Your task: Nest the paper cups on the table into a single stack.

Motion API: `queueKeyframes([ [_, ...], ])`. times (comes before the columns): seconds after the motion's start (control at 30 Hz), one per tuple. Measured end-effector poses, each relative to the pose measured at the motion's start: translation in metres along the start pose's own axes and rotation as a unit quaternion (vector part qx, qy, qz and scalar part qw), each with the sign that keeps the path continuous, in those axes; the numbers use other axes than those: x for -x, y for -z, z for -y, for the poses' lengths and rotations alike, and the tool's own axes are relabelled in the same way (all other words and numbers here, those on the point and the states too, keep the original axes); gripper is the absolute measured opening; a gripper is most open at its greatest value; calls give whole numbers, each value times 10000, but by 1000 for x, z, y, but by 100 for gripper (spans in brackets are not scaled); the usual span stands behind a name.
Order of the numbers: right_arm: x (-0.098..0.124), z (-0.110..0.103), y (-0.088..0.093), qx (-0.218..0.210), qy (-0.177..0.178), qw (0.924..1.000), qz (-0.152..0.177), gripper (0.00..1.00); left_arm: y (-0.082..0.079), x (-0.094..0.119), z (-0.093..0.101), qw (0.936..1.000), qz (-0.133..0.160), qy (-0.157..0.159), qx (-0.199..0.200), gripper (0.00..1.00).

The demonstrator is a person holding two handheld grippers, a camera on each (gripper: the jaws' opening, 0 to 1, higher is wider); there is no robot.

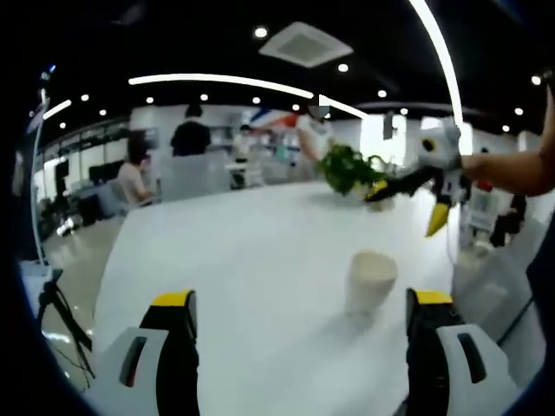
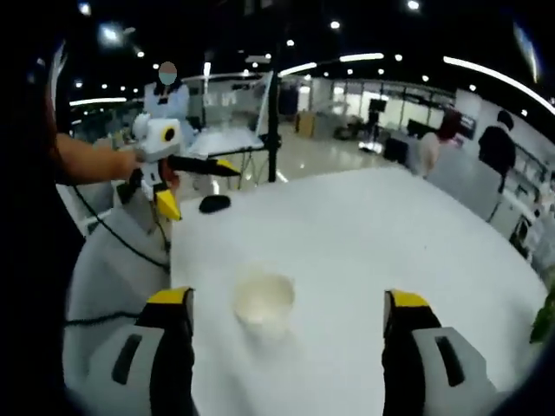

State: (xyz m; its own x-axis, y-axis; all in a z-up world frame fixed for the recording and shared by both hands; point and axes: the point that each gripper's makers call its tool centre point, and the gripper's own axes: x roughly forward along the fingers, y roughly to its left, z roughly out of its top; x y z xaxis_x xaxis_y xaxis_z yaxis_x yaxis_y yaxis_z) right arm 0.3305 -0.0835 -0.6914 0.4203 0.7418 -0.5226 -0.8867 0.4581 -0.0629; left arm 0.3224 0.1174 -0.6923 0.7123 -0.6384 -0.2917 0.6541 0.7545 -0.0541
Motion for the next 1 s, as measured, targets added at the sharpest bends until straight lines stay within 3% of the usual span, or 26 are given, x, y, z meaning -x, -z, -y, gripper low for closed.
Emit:
queueKeyframes([
  [0.07,6,1,7,-67,116,9998,162,93,5,2,0,9999,-95,34,130,98],
  [0.1,9,1,6,-244,188,9987,403,94,6,2,0,9999,-99,35,108,98],
  [0.3,25,9,23,-719,555,9905,1030,95,18,5,13,9996,-194,160,-137,98],
  [0.6,40,5,71,-1128,914,9839,1046,100,34,11,18,9998,-144,85,-77,98],
  [0.83,36,-2,80,-1024,1064,9833,1067,100,41,6,17,9990,-133,-132,-402,98],
  [1.0,23,-11,83,-1013,1012,9843,1032,99,45,-6,30,9991,-169,104,-374,96],
])
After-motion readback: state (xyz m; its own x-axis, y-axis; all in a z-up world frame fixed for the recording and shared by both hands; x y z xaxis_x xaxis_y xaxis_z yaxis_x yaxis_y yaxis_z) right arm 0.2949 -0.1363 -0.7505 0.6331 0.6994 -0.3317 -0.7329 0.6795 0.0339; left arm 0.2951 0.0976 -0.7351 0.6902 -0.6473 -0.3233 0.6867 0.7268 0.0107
